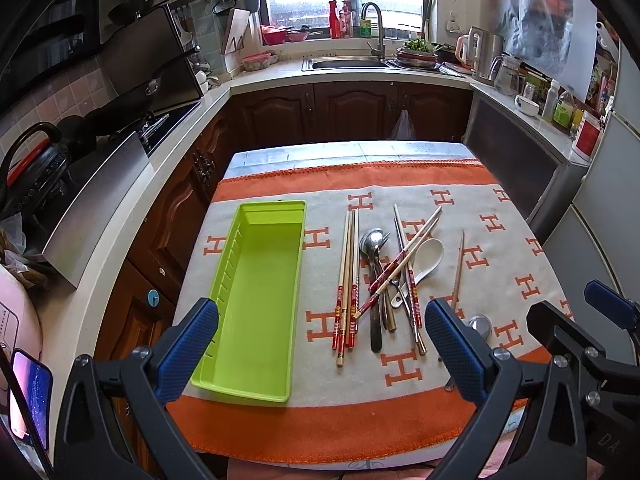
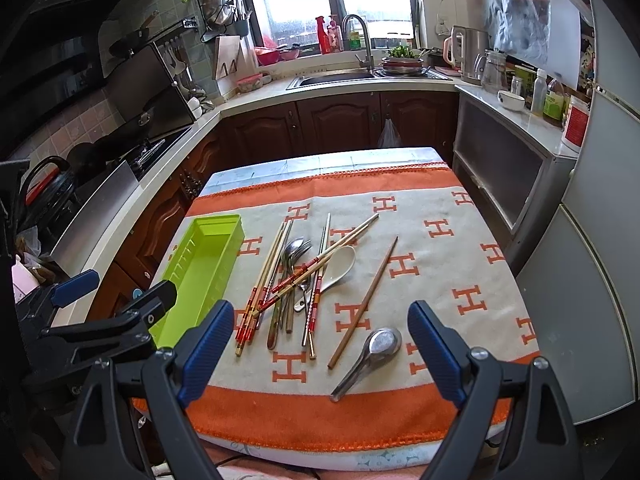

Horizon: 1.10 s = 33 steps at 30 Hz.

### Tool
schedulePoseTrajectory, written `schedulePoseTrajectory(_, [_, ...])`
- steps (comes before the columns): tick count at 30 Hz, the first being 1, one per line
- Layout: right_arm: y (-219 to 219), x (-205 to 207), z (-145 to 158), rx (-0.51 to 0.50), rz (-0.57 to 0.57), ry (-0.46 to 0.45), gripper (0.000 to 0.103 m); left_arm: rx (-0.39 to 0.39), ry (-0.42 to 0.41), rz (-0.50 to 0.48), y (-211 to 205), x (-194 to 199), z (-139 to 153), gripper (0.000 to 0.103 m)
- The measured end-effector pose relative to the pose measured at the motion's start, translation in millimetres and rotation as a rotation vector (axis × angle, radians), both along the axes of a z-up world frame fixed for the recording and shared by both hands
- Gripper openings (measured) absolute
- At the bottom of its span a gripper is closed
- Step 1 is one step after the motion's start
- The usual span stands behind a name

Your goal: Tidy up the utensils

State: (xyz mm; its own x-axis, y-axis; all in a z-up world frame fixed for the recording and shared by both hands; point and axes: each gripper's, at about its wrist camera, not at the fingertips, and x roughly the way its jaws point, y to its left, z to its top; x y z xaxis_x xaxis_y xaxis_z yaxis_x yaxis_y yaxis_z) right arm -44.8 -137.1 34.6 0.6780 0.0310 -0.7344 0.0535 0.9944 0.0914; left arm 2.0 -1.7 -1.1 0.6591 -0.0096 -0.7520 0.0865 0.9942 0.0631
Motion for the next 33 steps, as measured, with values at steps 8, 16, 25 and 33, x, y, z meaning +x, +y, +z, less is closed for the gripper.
schedulePoseTrajectory(8, [-7.1, 10.7, -2.0, 0.022, -0.010, 0.016, 0.089, -0.001, 0.024, -0.027, -8.1, 9.5, -6.3, 0.102])
schedulePoseTrajectory(16, [-16.2, 23.4, -6.5, 0.036, -0.015, 0.029, 0.088, -0.014, 0.037, -0.079, -13.7, 24.4, -6.9, 0.102])
schedulePoseTrajectory(25, [-51.3, 55.9, -15.9, 0.099, -0.052, 0.073, 0.086, -0.023, -0.016, -0.153, -20.4, 62.2, -1.2, 0.102])
schedulePoseTrajectory(33, [-90.1, 108.6, -66.7, 0.164, -0.141, 0.198, 0.073, -0.057, 0.080, -0.282, -46.7, 127.2, -45.2, 0.099])
